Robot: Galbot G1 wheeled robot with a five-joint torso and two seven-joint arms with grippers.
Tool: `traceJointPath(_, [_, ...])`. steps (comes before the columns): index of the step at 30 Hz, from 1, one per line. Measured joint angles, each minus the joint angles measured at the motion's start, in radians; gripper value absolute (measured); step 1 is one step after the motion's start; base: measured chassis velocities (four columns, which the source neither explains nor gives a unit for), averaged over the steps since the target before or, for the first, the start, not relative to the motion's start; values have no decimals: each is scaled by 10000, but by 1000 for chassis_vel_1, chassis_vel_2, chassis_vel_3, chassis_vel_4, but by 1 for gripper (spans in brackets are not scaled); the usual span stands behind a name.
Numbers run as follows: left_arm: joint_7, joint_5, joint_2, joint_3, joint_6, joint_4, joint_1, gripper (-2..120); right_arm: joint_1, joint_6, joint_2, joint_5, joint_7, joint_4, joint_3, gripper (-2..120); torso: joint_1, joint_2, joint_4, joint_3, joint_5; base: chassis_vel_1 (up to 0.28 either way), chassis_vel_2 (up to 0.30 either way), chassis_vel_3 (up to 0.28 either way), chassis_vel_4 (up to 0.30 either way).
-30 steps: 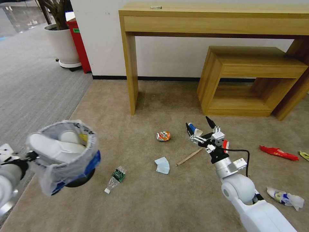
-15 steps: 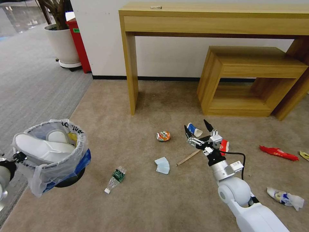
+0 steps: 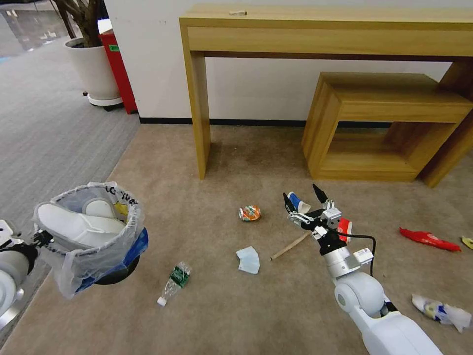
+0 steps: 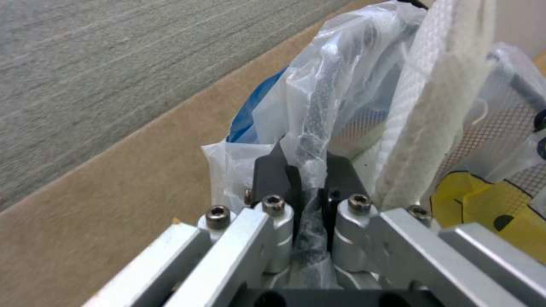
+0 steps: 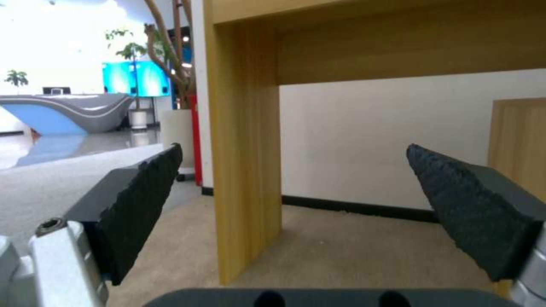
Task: Pick up the trash bin and place the garbage on the floor into it.
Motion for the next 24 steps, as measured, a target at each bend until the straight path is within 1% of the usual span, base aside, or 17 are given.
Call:
traceJointPath(5, [34, 7, -17, 7, 0, 5, 2, 2, -20, 45, 7, -28, 4, -35, -7, 100, 1, -1, -1, 2, 1, -136, 132, 110, -101])
traceJointPath(12, [56, 8, -14, -16, -1, 17, -6, 2, -89, -154, -12, -161, 245, -28, -188, 100, 0, 0, 1, -4, 0, 40, -24, -10, 15])
traceJointPath(14, [77, 5, -19, -40, -1, 18, 8, 2, -89, -419, 1, -261, 579, -29, -337, 100, -1, 0, 0, -4, 0, 0, 0, 0, 0])
traceJointPath(16, [95, 3, -23, -77, -1, 17, 42, 2, -73, -978, -14, -392, 978, -47, -528, 100, 0, 0, 0, -4, 1, 0, 0, 0, 0])
traceJointPath(17, [95, 3, -23, -77, -1, 17, 42, 2, -73, -978, -14, -392, 978, -47, -528, 100, 0, 0, 0, -4, 1, 0, 0, 0, 0])
traceJointPath(20, [96, 16, -17, -111, -1, 12, 74, 2, -33, -2503, -93, -231, 1479, 86, -883, 100, 0, 0, 0, -4, 0, 0, 0, 0, 0])
traceJointPath(21, [96, 16, -17, -111, -1, 12, 74, 2, -33, -2503, -93, -231, 1479, 86, -883, 100, 0, 0, 0, -4, 0, 0, 0, 0, 0])
traceJointPath(23, [92, 30, 3, -120, -1, -5, 75, 2, 90, -3870, -134, 69, 1853, 266, -1184, 100, 0, 0, -1, -4, 0, 0, 0, 0, 0])
traceJointPath(24, [86, 32, 10, -122, -1, -19, 73, 2, 206, -4757, -157, 322, 2195, 356, -1407, 100, 0, 0, 0, -3, 1, 0, 0, 0, 0])
